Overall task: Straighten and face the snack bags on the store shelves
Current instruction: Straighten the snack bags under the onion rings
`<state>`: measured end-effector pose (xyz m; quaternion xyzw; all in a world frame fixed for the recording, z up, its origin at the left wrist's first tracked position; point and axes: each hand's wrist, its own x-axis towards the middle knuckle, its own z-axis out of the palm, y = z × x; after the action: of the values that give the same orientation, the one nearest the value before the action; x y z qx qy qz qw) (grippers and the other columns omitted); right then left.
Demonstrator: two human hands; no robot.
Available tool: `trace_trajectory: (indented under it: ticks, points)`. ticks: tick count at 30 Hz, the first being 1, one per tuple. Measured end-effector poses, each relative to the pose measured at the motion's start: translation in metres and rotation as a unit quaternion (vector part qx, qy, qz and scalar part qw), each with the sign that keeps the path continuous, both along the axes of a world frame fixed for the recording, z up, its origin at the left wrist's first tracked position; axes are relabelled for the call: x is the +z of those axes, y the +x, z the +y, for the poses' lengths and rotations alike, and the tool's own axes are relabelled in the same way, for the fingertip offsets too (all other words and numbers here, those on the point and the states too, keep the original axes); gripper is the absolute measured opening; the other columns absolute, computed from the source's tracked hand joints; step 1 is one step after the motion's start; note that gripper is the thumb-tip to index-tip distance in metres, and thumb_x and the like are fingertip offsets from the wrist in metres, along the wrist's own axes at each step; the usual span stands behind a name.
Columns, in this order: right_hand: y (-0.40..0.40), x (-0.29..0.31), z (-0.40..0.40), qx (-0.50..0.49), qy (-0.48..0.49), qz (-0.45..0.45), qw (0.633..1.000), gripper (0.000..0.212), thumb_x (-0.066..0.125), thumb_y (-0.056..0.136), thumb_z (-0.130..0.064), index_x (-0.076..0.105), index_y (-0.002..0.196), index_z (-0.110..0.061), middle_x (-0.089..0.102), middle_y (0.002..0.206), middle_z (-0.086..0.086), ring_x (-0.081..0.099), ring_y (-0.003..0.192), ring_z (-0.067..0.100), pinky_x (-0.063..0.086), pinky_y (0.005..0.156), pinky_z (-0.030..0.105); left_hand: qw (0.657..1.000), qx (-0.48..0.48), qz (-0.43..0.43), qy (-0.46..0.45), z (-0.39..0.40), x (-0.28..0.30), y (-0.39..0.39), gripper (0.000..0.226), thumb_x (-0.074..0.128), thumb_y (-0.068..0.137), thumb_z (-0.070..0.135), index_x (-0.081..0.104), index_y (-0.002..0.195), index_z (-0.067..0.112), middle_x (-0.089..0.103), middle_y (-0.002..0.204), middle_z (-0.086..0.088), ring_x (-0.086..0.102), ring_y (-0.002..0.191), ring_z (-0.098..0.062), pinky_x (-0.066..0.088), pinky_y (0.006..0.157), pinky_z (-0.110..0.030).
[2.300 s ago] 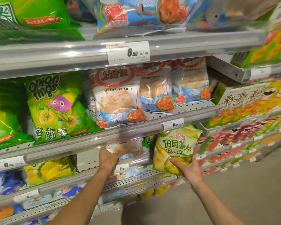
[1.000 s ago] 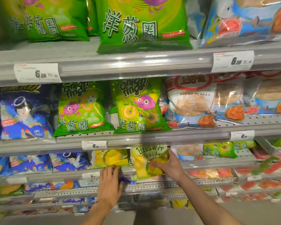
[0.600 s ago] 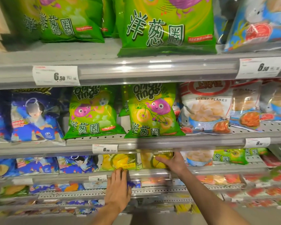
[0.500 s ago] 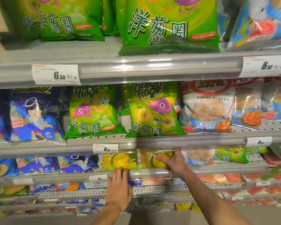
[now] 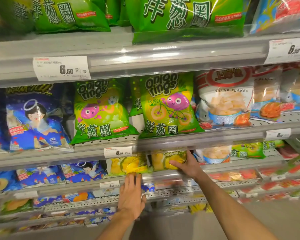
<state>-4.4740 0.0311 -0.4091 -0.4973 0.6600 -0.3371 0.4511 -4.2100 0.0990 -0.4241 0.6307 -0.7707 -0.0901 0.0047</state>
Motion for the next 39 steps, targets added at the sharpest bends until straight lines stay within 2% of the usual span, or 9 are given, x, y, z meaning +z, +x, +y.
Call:
trace_trajectory:
  ticks: [3, 9, 12, 17, 20, 26, 30, 35, 39]
  points:
    - [0.009, -0.003, 0.016, -0.04, -0.053, 0.064, 0.996, 0.058, 0.088, 0.077, -0.034, 0.055, 0.122, -0.021, 0.065, 0.098, -0.02, 0.066, 0.098, 0.012, 0.049, 0.081, 0.021, 1.0, -0.006, -0.003, 0.0, 0.0, -0.001, 0.001, 0.082, 0.058, 0.091, 0.041, 0.013, 0.156, 0.019, 0.02, 0.151, -0.003, 0.02, 0.142, -0.022, 0.028, 0.119, -0.036]
    - [0.017, -0.011, 0.062, -0.091, -0.075, 0.078, 0.99, 0.076, 0.077, 0.091, -0.025, 0.039, 0.155, -0.012, 0.057, 0.144, 0.008, 0.054, 0.132, 0.023, 0.042, 0.114, 0.042, 1.0, -0.018, -0.002, -0.017, 0.001, -0.006, 0.002, 0.084, 0.058, 0.091, 0.043, 0.014, 0.156, 0.016, 0.021, 0.149, -0.005, 0.021, 0.14, -0.025, 0.029, 0.119, -0.036]
    - [0.013, -0.021, 0.087, -0.143, -0.127, 0.116, 0.975, 0.053, 0.073, 0.094, -0.019, 0.055, 0.143, -0.009, 0.063, 0.134, 0.004, 0.057, 0.12, 0.013, 0.044, 0.107, 0.03, 1.0, -0.005, 0.014, -0.022, 0.002, -0.01, -0.002, 0.088, 0.063, 0.089, 0.044, 0.014, 0.157, 0.014, 0.02, 0.149, -0.006, 0.02, 0.142, -0.026, 0.028, 0.12, -0.038]
    - [-0.006, -0.051, 0.126, -0.179, -0.109, 0.076, 0.975, 0.021, 0.07, 0.095, -0.02, 0.071, 0.115, -0.013, 0.072, 0.104, -0.002, 0.067, 0.099, 0.017, 0.056, 0.092, 0.045, 0.999, 0.026, 0.04, -0.016, 0.01, -0.018, -0.01, 0.093, 0.067, 0.089, 0.041, 0.011, 0.159, 0.014, 0.012, 0.16, -0.012, 0.006, 0.151, -0.033, 0.013, 0.125, -0.045]
    - [-0.024, -0.075, 0.142, -0.198, -0.072, 0.055, 0.976, 0.015, 0.072, 0.093, -0.012, 0.072, 0.107, -0.008, 0.073, 0.095, 0.007, 0.069, 0.091, 0.027, 0.056, 0.087, 0.05, 0.998, 0.02, 0.061, -0.023, 0.019, -0.027, -0.014, 0.091, 0.073, 0.084, 0.033, 0.022, 0.157, 0.013, 0.017, 0.158, -0.018, 0.017, 0.148, -0.038, 0.027, 0.12, -0.052]
    - [-0.054, -0.112, 0.158, -0.206, -0.043, 0.014, 0.977, 0.007, 0.074, 0.089, -0.003, 0.07, 0.095, -0.002, 0.07, 0.079, 0.01, 0.066, 0.077, 0.028, 0.046, 0.067, 0.008, 0.969, 0.124, 0.205, 0.057, 0.069, -0.07, -0.044, 0.062, 0.071, 0.085, 0.008, 0.046, 0.142, 0.003, 0.034, 0.15, -0.02, 0.031, 0.142, -0.038, 0.027, 0.117, -0.042]
    - [-0.07, -0.128, 0.164, -0.208, 0.009, -0.034, 0.977, 0.007, 0.073, 0.09, -0.004, 0.069, 0.093, -0.008, 0.072, 0.083, 0.007, 0.068, 0.082, 0.023, 0.052, 0.081, 0.024, 0.919, 0.223, 0.304, 0.11, 0.09, -0.095, -0.072, 0.042, 0.069, 0.088, 0.005, 0.058, 0.128, 0.002, 0.058, 0.129, -0.018, 0.054, 0.122, -0.036, 0.04, 0.108, -0.041]
    - [-0.09, -0.153, 0.168, -0.221, 0.036, -0.044, 0.974, 0.014, 0.074, 0.091, -0.01, 0.068, 0.103, -0.005, 0.068, 0.085, 0.001, 0.064, 0.079, 0.014, 0.047, 0.067, 0.005, 0.856, 0.317, 0.386, 0.13, 0.089, -0.125, -0.095, 0.029, 0.07, 0.088, 0.004, 0.061, 0.115, 0.003, 0.066, 0.105, -0.015, 0.063, 0.105, -0.037, 0.05, 0.096, -0.05]
    - [-0.101, -0.169, 0.161, -0.228, 0.046, -0.031, 0.972, 0.031, 0.077, 0.089, -0.013, 0.064, 0.115, -0.001, 0.065, 0.095, 0.008, 0.061, 0.086, 0.017, 0.047, 0.068, 0.006, 0.849, 0.322, 0.399, 0.126, 0.076, -0.137, -0.101, 0.023, 0.068, 0.089, 0.001, 0.06, 0.111, 0.0, 0.066, 0.098, -0.018, 0.065, 0.099, -0.039, 0.05, 0.095, -0.051]
